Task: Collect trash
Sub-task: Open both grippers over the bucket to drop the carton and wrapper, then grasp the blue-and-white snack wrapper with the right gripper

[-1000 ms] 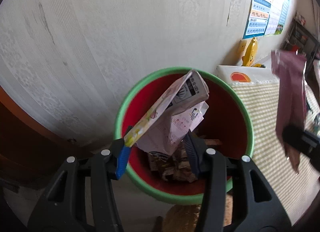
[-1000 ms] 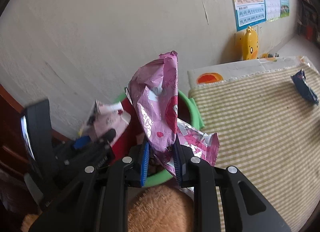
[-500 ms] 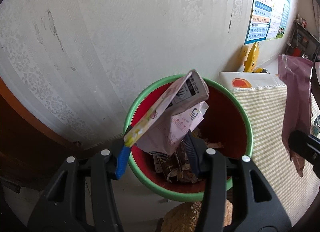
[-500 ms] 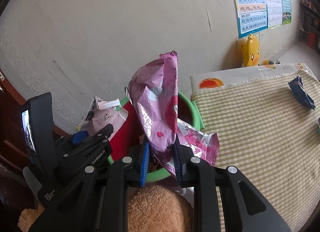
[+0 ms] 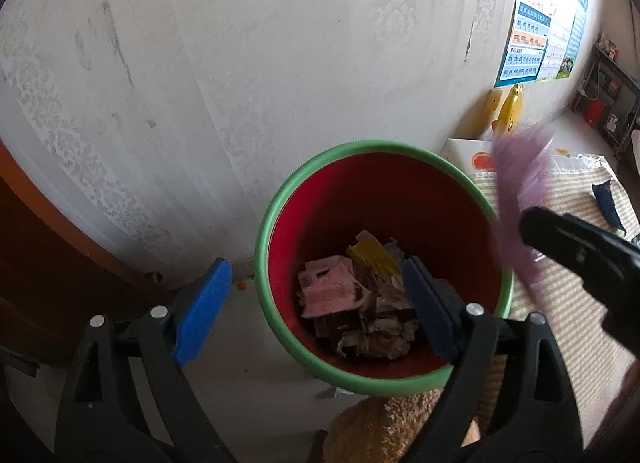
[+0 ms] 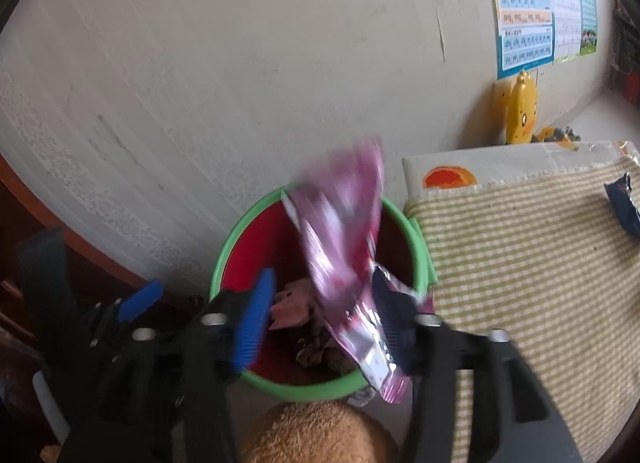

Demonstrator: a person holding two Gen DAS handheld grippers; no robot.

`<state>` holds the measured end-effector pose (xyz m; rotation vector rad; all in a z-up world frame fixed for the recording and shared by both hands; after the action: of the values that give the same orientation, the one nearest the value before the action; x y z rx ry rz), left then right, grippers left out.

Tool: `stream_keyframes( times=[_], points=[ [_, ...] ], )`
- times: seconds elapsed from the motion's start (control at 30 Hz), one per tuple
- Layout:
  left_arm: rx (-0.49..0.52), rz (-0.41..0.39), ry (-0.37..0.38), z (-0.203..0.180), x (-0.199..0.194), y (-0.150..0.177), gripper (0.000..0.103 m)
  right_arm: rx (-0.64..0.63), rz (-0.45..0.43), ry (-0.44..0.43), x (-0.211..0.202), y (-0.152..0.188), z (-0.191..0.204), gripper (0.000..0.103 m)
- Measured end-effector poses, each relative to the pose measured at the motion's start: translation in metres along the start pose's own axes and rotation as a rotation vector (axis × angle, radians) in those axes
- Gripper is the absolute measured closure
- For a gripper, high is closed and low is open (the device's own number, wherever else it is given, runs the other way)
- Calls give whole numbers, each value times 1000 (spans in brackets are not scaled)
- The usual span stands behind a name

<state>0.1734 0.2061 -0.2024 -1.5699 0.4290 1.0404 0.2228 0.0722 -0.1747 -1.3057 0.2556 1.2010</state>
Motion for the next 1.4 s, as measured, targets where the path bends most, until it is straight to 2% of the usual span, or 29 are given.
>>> stream_keyframes(
  times=[0.07,0.17,0.33,0.53,0.7,0.8,0.93,1.07,1.17,1.3,1.4],
  points=[
    [-14,-1,9,0,-2,2,17,14,12,-10,2,0,0,49],
    [-24,-15,8,-1,-4,7,17,32,-10,-14,-4,2,-3,40],
    [-20,-25,17,-11,-12,9,17,50,-31,17,-23,9,-19,38],
    [2,-43,40,-30,-21,8,17,164,-57,70,-64,31,-76,37],
    [41,-52,71,-56,-29,11,17,214,-97,252,-110,66,-152,37],
    [66,-58,81,-71,-31,15,17,307,-92,371,-132,91,-219,37],
    [123,-40,88,-97,-30,25,17,477,-131,474,-157,108,-301,37],
    [150,-23,106,-115,-31,32,17,638,-169,456,-163,102,-356,36],
    [179,-24,109,-126,-35,35,17,741,-187,414,-149,89,-383,30],
    [195,-19,118,-136,-40,38,17,819,-145,393,-117,77,-403,30],
    [198,-9,134,-144,-44,40,17,848,-101,419,-100,76,-414,30]
  ],
)
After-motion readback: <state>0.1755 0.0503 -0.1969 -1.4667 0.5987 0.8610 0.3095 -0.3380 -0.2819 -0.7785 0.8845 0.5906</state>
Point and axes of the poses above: each gripper's, at about its wrist camera, not at the fingertips, and x roughly the way its jaws point, z to its left, y to its underside, the point moved 4 cm from there along x, roughly the way its jaws point, and after that the axes turned 2 degrees about -x, right-handed, at the moved point
